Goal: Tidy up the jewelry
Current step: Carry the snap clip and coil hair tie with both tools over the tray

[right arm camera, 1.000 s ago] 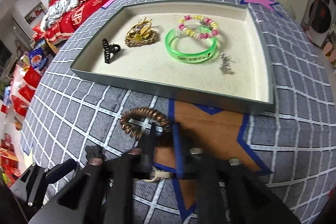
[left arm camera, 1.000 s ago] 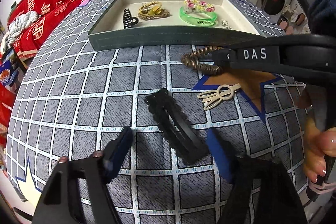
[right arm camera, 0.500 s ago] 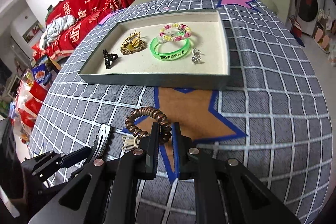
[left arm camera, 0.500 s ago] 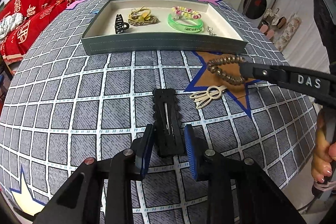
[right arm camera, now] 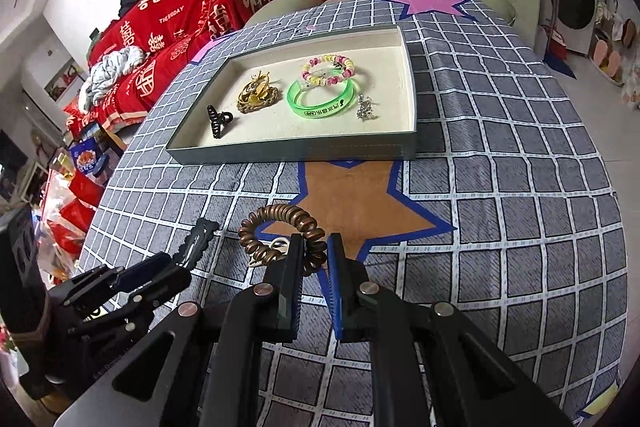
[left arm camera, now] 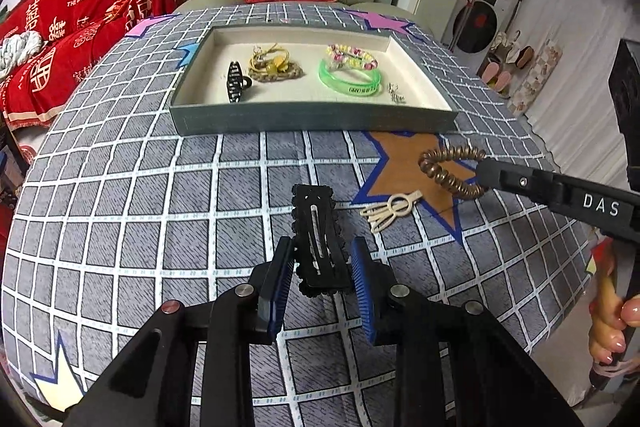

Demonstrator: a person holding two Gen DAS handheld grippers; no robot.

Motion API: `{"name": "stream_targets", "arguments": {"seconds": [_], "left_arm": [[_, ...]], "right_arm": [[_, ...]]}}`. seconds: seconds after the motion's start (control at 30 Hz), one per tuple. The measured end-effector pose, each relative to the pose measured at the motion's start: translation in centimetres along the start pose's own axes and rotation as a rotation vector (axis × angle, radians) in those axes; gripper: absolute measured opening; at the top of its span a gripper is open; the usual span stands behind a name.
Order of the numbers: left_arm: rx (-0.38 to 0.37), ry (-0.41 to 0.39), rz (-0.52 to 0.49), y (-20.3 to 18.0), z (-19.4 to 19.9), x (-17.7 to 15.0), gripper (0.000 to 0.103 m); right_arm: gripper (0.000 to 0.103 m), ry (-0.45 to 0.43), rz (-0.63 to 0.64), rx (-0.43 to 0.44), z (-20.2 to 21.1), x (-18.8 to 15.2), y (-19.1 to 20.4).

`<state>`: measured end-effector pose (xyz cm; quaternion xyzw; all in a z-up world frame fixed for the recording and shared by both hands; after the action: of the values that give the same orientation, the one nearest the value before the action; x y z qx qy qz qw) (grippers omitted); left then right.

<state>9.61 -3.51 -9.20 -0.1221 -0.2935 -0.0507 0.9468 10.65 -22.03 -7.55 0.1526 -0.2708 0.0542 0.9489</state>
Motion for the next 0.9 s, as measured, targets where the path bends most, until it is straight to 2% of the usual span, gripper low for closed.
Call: {"name": "stream_targets", "arguments": {"seconds": [0.37, 0.9], "left_arm": [[-0.008, -0.054, -0.028, 0.3, 1.3, 2.4, 0.038], [-0.008, -0.103, -0.052, 1.1, 0.8, 7.5, 0.038]], "right_arm": [[0.012, -0.025, 0.004, -0.013, 1.4, 1.0, 0.2], [0.012, -0.051, 0.009, -0.034, 1.0, 5.3, -0.4]]}}
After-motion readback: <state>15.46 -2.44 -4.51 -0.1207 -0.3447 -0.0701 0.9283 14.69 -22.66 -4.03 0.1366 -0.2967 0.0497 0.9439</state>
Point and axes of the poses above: each gripper's, at about its wrist camera, not at the fingertips, and z roughly against the way its jaws point, y to its left, x to its top, the point moved 3 cm from there along -z, roughly the way its jaws point, and after that the axes turned 4 degrees about z, right-handed, at the moved point
